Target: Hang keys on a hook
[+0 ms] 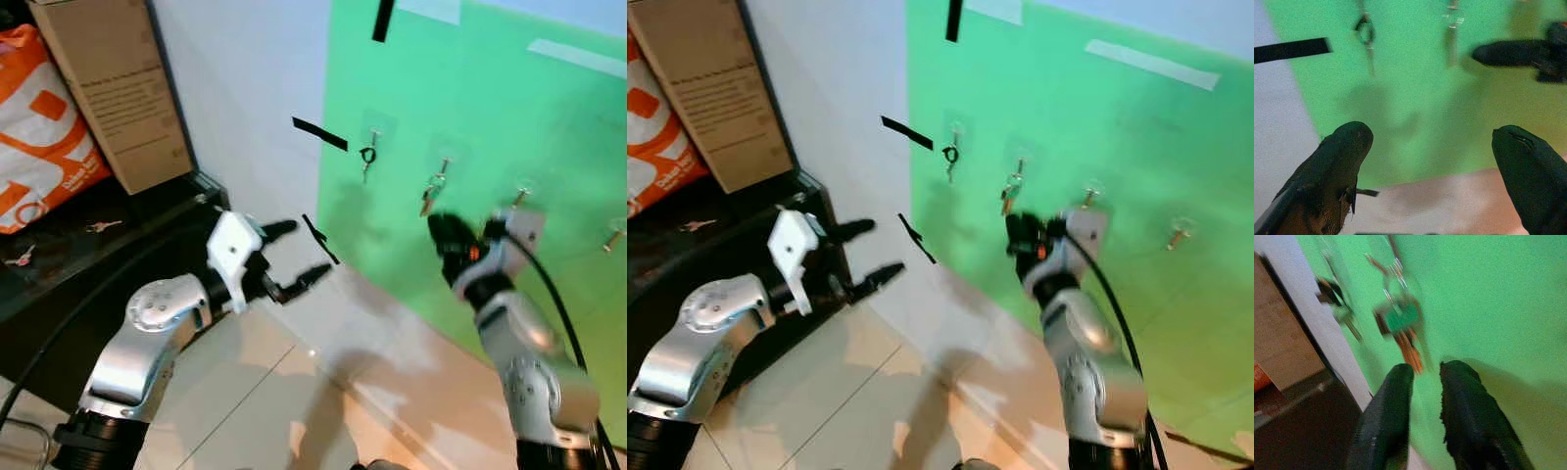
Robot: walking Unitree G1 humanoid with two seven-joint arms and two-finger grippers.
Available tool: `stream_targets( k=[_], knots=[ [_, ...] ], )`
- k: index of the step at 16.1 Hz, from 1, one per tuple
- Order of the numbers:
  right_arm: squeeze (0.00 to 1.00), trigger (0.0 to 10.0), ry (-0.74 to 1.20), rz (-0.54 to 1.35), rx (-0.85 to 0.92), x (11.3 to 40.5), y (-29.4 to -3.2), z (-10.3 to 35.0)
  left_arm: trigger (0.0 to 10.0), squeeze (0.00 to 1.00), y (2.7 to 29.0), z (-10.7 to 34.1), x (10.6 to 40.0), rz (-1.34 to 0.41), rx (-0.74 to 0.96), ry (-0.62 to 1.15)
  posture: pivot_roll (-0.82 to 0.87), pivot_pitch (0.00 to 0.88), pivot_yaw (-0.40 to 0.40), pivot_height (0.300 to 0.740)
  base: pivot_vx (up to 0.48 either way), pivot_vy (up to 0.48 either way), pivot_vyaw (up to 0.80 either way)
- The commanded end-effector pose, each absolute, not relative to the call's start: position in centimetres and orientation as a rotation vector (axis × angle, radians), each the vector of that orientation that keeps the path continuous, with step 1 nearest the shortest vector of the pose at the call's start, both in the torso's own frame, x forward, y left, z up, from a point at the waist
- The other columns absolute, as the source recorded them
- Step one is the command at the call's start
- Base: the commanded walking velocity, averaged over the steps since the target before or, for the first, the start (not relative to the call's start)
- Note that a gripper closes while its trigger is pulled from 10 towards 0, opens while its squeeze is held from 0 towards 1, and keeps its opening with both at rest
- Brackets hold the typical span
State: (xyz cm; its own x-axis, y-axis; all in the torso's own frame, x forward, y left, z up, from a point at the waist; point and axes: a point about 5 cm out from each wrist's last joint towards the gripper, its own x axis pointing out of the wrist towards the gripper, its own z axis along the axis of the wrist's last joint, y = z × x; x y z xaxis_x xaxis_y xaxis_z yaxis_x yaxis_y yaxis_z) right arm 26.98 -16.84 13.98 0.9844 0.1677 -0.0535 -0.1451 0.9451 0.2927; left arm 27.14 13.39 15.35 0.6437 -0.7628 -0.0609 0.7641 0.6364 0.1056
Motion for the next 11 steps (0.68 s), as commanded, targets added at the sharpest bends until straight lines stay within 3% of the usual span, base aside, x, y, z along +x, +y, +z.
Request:
stream_targets(
  k=[1,2,5,8,11],
  knots=[
    [1.00,10.0,0.029,0.201,0.260,26.7,-16.5,14.9,10.0,0.00,14.1,14.9,27.4,-0.787,0.120,0.035,-0.03,0.000,0.008,0.740,0.000,0.000,0.00],
    [1.00,10.0,0.030,0.239,0.255,26.3,-16.0,14.5,10.0,0.00,14.7,14.6,27.6,-0.692,0.123,0.047,-0.04,0.000,0.008,0.740,0.000,0.000,0.00],
    [1.00,10.0,0.064,0.272,0.190,26.4,-14.9,13.5,10.0,0.00,16.1,13.7,27.7,-0.510,0.168,0.064,-0.02,0.000,0.003,0.740,0.000,0.000,0.80],
    [1.00,10.0,0.085,0.281,0.190,26.8,-14.0,13.3,10.0,0.00,16.4,13.3,27.6,-0.425,0.235,0.059,-0.03,0.000,-0.002,0.740,0.000,0.000,0.80],
    [1.00,10.0,0.127,0.254,0.214,26.5,-14.0,12.6,10.0,0.00,16.7,13.1,27.2,-0.366,0.242,0.069,-0.02,0.000,-0.018,0.740,0.273,0.000,0.80]
  ],
)
